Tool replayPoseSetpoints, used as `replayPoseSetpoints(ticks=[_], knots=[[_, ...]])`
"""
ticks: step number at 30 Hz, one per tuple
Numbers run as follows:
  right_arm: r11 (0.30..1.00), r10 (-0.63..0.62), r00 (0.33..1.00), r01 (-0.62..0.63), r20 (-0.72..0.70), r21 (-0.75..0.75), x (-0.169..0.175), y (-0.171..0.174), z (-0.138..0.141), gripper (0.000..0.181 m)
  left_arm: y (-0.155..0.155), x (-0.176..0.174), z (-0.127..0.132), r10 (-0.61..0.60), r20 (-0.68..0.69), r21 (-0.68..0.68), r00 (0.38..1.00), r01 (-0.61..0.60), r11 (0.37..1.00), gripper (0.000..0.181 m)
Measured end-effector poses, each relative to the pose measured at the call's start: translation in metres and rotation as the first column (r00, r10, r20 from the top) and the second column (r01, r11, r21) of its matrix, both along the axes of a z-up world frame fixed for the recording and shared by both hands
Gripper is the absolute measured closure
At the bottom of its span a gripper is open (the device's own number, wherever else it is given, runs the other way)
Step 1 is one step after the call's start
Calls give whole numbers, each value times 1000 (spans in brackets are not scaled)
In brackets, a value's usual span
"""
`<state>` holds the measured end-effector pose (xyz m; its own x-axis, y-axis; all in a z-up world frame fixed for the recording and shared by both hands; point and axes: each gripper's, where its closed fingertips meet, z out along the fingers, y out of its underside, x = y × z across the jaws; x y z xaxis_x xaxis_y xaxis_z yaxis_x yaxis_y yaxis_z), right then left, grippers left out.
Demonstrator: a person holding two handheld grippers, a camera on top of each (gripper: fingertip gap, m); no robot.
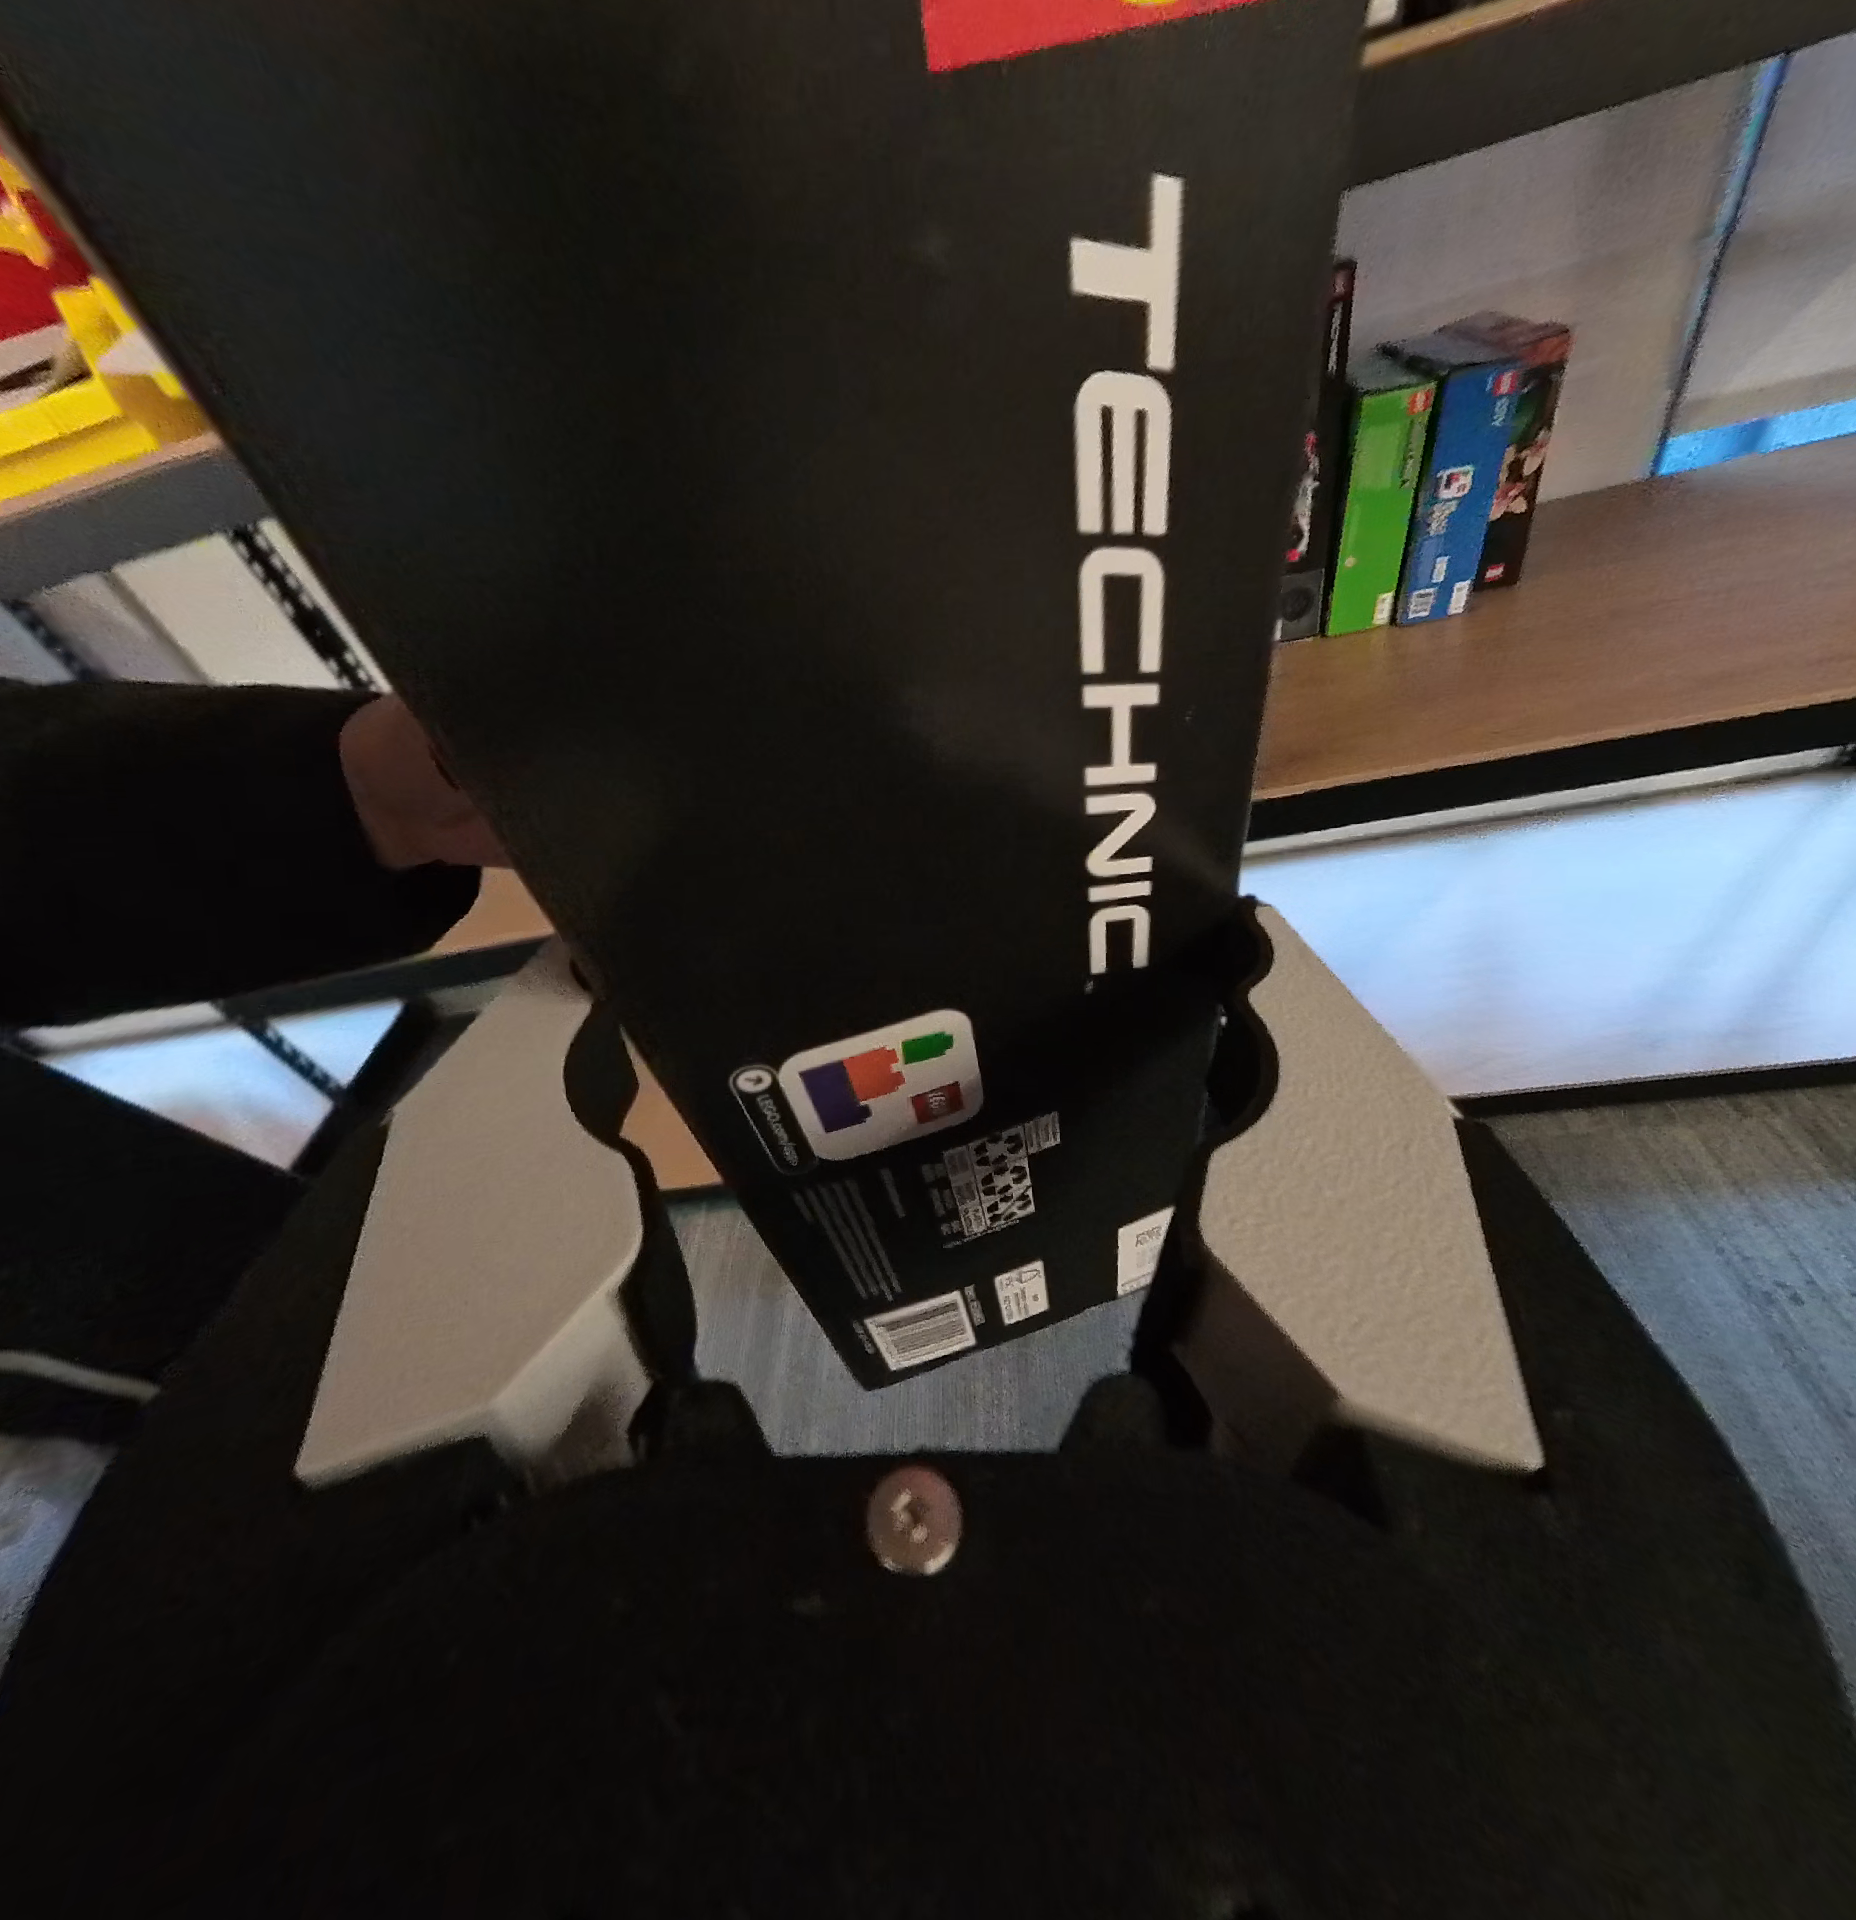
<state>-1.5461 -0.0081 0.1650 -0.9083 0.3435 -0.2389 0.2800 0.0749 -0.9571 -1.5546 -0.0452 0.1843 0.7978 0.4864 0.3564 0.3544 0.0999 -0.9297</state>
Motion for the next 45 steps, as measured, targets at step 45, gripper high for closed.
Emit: replayPoseSetpoints(ticks=[45], knots=[[444, 890, 456, -867, 2, 225, -792, -273, -195, 67, -253, -754, -216, 832, 157, -139, 531, -823, 551, 45]])
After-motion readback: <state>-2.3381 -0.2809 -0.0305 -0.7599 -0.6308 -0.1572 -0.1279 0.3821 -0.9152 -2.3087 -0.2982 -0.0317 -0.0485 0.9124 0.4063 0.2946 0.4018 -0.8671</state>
